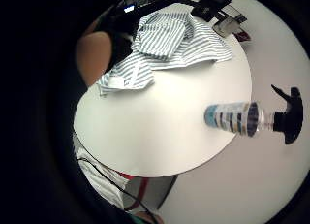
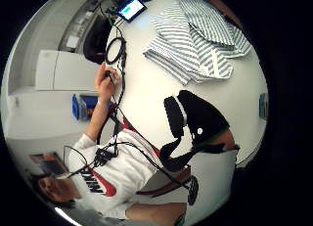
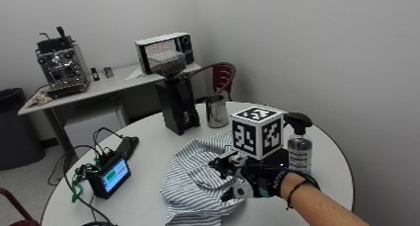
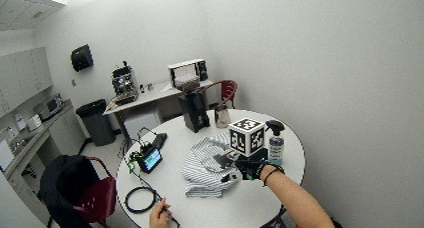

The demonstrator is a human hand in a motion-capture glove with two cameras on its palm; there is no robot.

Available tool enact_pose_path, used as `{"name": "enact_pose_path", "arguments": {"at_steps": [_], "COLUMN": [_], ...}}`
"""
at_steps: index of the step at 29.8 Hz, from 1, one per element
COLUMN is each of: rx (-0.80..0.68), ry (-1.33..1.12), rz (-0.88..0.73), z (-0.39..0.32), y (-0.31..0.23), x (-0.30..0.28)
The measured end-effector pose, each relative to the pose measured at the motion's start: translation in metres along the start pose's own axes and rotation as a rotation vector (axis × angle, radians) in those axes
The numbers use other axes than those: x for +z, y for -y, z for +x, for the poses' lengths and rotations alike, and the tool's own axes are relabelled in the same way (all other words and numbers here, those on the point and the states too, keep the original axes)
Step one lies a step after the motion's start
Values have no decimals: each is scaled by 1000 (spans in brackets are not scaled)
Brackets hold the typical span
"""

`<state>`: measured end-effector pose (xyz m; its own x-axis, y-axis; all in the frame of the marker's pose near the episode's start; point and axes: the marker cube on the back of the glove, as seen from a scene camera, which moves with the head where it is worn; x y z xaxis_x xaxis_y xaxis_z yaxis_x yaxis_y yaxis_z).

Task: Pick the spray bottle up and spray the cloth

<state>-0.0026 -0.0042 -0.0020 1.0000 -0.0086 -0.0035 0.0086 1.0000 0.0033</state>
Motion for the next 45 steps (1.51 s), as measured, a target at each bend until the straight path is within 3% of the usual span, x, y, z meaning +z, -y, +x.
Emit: {"name": "enact_pose_path", "arguments": {"at_steps": [17,30,37,45], "rx": [-174,-190,-106,80], "ry": [-104,-106,-118,59], "rz": [56,82,151,454], "z": [-71,-80,-57,9], "y": [73,77,62,-3], "x": [-62,-70,-64,-88]}}
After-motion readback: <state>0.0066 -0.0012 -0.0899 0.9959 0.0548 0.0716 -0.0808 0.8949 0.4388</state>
